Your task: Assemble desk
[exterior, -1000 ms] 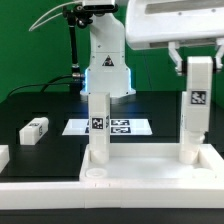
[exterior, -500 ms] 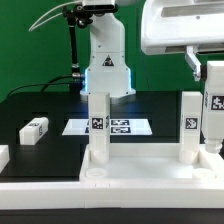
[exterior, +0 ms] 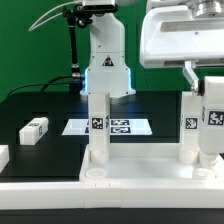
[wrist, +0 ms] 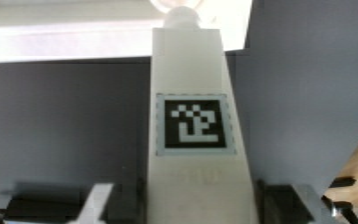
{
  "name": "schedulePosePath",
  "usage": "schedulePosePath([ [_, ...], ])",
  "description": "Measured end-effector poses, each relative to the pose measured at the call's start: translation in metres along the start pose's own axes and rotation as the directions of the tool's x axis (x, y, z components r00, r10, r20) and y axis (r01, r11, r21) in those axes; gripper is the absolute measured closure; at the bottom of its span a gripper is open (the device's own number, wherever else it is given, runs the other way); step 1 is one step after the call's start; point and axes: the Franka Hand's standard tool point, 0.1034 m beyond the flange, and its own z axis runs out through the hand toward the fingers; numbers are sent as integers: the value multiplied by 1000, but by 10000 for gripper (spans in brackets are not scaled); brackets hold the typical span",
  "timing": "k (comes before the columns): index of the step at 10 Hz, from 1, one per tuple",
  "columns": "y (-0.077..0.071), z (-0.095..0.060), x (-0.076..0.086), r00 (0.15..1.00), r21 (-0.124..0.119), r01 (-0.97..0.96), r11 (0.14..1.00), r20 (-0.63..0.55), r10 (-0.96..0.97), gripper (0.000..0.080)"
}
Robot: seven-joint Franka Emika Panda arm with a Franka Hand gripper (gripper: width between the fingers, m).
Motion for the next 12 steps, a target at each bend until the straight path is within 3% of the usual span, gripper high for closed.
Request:
schedulePosePath([
  [7,0,16,-16,1000,-12,0,1000,22,0,511],
  [12,1,18,-18,999,-4,-21,1000,-28,21,511],
])
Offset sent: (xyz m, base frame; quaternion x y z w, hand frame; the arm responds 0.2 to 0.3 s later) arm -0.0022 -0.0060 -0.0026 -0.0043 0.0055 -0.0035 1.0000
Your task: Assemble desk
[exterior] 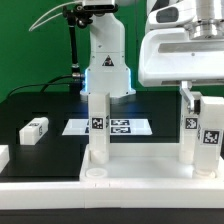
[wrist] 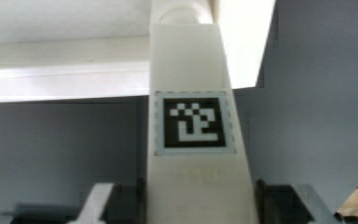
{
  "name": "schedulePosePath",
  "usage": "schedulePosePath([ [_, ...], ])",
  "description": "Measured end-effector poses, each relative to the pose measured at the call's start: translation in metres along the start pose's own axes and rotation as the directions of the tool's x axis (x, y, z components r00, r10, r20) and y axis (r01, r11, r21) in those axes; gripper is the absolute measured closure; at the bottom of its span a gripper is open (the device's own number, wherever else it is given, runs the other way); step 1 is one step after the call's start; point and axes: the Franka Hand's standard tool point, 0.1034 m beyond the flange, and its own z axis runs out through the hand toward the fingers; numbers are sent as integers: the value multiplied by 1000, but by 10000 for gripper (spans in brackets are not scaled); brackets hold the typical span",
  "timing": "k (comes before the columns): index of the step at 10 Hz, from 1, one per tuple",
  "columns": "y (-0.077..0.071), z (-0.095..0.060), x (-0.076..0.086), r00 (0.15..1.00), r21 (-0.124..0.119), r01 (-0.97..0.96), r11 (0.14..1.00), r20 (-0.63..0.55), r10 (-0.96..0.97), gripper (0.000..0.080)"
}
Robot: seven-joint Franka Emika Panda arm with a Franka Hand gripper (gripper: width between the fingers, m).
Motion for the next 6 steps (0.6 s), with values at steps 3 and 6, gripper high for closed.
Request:
schedulePosePath([
  [3,2,-1,-1,1000,0,-23,1000,-13,23,511],
  [6,2,-1,-1,1000,0,-25,1000,-13,25,511],
])
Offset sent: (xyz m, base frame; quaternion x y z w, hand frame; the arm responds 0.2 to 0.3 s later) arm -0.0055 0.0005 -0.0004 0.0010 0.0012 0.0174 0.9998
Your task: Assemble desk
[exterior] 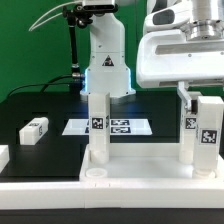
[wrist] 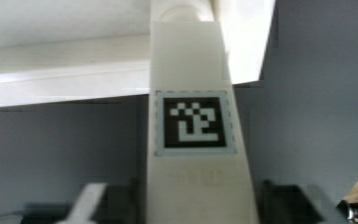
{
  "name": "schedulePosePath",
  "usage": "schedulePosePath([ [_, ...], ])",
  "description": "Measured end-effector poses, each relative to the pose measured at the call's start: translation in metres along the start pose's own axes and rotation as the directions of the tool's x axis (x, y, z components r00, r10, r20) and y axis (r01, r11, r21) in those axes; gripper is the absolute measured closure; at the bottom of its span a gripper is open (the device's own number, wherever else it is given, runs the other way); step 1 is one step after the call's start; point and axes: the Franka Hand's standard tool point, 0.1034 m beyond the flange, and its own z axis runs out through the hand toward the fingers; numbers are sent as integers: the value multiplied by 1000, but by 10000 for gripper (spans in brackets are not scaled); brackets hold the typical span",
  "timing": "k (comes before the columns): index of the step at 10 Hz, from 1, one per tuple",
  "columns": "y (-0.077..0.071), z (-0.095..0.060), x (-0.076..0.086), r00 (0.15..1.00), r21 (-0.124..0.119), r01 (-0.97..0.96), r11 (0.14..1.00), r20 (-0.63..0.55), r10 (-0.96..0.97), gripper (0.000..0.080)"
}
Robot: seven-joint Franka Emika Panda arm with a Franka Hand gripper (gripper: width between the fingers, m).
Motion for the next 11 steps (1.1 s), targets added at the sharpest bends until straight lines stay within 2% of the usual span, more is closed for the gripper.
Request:
schedulePosePath([
  [1,0,0,0,1000,0,1,1000,0,-1,322],
  [2,0,0,0,1000,0,2,1000,0,-2,209],
  [3,0,0,0,1000,0,3,1000,0,-3,209],
  [4,0,0,0,1000,0,4,1000,1,-4,159],
  [8,2,1,0,1000,-5,9,1000,18,-9,150],
  [10,8,-5,22,998,-14,10,1000,61,-10,150],
  [11,12,-4,25,996,-21,14,1000,88,-12,150],
])
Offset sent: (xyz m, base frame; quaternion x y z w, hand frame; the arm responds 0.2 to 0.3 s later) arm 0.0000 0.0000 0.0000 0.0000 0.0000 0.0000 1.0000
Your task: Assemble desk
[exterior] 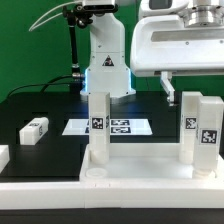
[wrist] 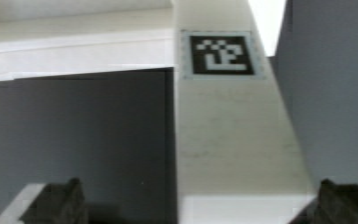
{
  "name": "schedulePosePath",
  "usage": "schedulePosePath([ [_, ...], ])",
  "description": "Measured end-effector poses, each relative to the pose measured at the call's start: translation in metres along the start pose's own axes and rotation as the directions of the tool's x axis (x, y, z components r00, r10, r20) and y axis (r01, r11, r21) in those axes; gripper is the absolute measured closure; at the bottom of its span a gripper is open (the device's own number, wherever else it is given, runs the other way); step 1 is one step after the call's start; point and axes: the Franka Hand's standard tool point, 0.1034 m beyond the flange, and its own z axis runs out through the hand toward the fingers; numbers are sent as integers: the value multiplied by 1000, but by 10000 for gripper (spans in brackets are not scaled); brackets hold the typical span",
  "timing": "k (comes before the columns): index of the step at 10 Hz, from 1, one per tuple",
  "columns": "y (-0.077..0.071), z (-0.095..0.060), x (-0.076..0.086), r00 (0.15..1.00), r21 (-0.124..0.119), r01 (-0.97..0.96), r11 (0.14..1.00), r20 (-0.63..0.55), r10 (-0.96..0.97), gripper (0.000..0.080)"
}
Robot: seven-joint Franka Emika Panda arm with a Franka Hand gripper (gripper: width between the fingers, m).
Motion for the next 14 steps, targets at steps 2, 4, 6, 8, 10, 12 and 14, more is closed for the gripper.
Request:
schedulePosePath([
  [2,8,3,-1,999,-14,-12,1000,52,13,150],
  [4,4,-3,12,976,-32,-28,999,216,35,150],
  [6,4,-9,17,935,-43,-67,997,345,78,150],
  [8,10,-5,12,901,-64,-69,996,424,90,150],
  [10,21,-3,9,855,-92,-69,993,507,107,150],
  [12,15,1,6,855,-103,-82,991,503,123,150],
  [14,3,10,0,861,-108,-103,989,487,143,150],
])
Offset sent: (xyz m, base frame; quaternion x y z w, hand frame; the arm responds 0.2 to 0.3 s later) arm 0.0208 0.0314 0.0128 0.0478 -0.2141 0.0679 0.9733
